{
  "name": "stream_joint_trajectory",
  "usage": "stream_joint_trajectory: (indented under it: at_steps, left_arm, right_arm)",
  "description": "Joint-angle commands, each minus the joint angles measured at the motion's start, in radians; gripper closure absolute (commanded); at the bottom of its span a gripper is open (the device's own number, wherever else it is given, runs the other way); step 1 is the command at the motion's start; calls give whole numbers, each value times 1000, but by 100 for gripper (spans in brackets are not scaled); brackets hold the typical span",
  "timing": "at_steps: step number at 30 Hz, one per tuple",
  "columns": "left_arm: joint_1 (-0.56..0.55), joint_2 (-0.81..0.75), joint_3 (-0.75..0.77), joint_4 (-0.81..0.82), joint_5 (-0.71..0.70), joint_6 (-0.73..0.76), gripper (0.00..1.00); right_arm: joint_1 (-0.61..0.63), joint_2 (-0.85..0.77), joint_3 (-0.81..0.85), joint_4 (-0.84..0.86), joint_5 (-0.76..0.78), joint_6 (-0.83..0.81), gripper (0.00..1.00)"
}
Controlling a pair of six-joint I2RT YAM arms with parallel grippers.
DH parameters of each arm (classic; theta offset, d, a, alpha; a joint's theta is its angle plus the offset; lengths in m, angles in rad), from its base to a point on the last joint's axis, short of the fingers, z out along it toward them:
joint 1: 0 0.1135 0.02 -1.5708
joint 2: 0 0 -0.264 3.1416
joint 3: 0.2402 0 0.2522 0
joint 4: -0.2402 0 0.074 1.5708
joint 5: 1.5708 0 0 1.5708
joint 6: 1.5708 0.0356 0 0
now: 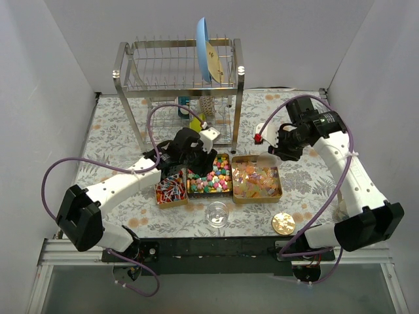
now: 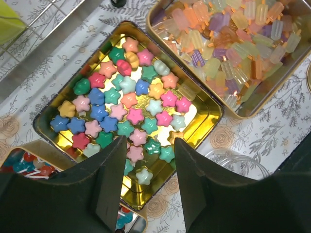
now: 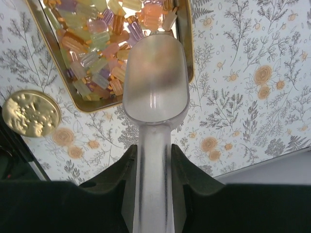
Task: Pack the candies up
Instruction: Place the packing bottle at the center of the board, then scoop the fake candies from the storage box.
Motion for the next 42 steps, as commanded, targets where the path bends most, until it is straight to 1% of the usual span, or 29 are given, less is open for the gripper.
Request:
stream_joint_trajectory:
  at_steps: [1, 3, 8, 10, 15, 21, 26, 29, 31, 36, 42]
  left_arm:
    - [25, -17, -10, 42, 62, -38, 57]
    - [36, -25, -30, 50, 94, -43, 56]
    - [59, -43, -96, 49, 117, -45, 53]
    - [71, -43, -105, 47, 140, -43, 52]
    - [102, -27, -113, 55, 202, -54, 51]
    - [116, -30, -119, 49, 197, -49, 51]
    - [133, -31, -124, 46, 194, -49, 51]
    - [136, -31, -119, 39, 194, -46, 51]
    - [137, -34, -119, 35, 185, -41, 51]
    - [154, -46, -131, 13, 157, -20, 51]
    - [192, -83, -168, -14, 148, -2, 50]
  right_arm:
    - [26, 2, 10, -63, 115, -277, 99]
    - [35, 15, -1, -63, 135, -330, 99]
    - [40, 51, -15, -61, 152, -432, 99]
    - [41, 59, -28, -60, 147, -482, 99]
    - [40, 59, -83, -60, 121, -542, 99]
    - [41, 76, -108, -58, 143, -619, 99]
    - [41, 130, -105, -44, 159, -647, 99]
    - [45, 163, -94, -38, 184, -667, 99]
    - [46, 183, -76, -46, 233, -688, 99]
    - [58, 197, -74, -46, 290, -751, 99]
    - [104, 216, -117, -25, 273, -774, 99]
